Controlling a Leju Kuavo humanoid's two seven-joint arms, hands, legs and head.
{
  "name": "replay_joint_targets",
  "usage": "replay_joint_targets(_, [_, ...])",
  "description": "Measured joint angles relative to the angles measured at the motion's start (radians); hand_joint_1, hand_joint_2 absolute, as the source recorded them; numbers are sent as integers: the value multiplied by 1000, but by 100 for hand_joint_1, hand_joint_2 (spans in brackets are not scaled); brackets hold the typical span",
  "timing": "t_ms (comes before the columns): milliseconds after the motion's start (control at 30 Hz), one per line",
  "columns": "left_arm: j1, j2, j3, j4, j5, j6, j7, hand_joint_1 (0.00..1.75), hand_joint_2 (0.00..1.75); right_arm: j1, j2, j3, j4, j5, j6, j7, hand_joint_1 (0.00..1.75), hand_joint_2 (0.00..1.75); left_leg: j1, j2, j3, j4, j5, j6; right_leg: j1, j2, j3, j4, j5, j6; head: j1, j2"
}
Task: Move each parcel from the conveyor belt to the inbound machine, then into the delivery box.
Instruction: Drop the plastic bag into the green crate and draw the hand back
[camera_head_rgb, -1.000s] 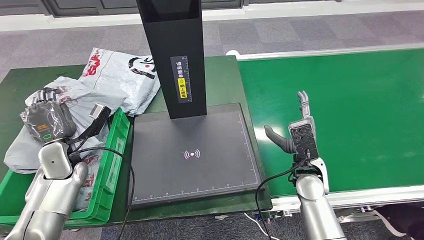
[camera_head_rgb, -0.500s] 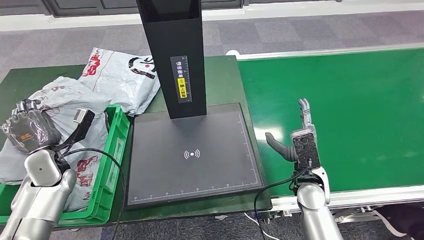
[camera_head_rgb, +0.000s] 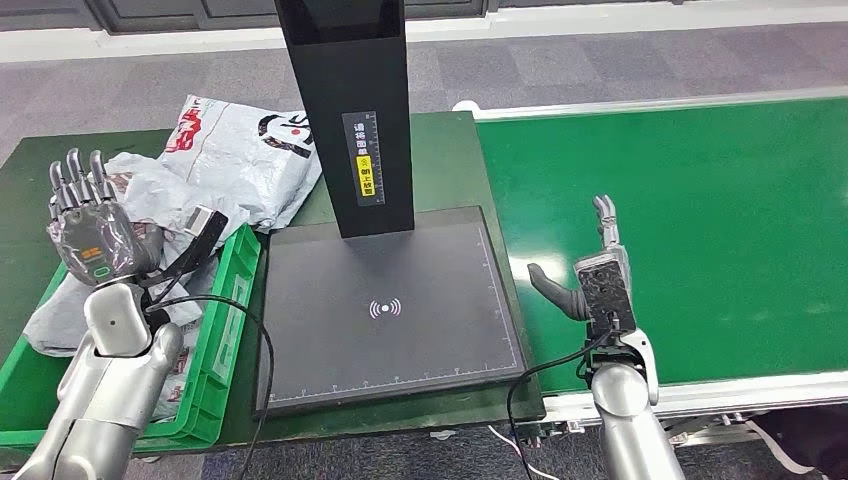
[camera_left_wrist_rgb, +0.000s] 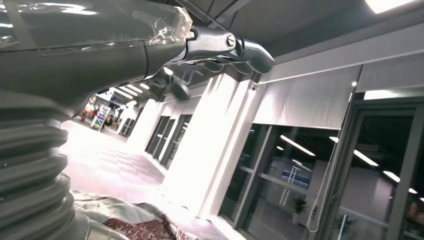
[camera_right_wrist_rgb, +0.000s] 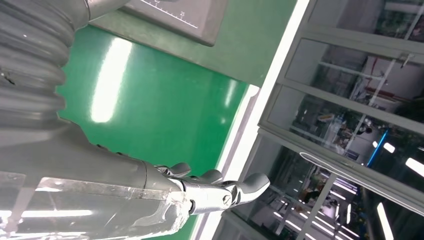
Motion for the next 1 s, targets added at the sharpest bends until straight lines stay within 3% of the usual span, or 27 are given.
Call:
replay_joint_targets(233, [-25, -41, 8, -31, 6, 9, -109, 0, 175, -45, 0, 10, 35, -3, 2, -1, 0, 175, 0, 0, 0, 0, 1, 0, 0, 0, 0, 0, 0, 0, 0, 0])
replay_joint_targets(400, [-58, -87, 9, -34, 7, -1, -116, 0, 175, -92, 0, 24, 74, 3, -1, 1, 0, 175, 0, -1, 0, 0, 1, 0, 0, -1, 0, 0, 1, 1, 0, 0])
replay_joint_targets(500, [-92, -122, 9, -24, 88, -87, -178, 0, 175, -107, 0, 25, 88, 3, 0, 2, 0, 175, 0, -2, -1, 0, 1, 0, 0, -2, 0, 0, 1, 1, 0, 0])
replay_joint_targets(667, [-184, -158, 11, 64, 428, -352, -330, 0, 175, -127, -1, 26, 106, -8, 32, 7, 0, 175, 0, -3, -1, 0, 1, 0, 0, -2, 0, 0, 1, 1, 0, 0])
replay_joint_targets(900, [-264, -165, 13, 168, 538, -402, -376, 0, 175, -144, -3, 26, 126, -14, 53, 11, 0, 175, 0, -2, -1, 0, 1, 0, 0, -2, 0, 0, 2, 1, 0, 0])
replay_joint_targets(1000, [-292, -159, 30, 218, 626, -480, -372, 0, 175, -153, -6, 26, 136, -28, 80, 12, 0, 175, 0, -2, -2, 0, 1, 0, 0, -2, 0, 1, 2, 1, 0, 0])
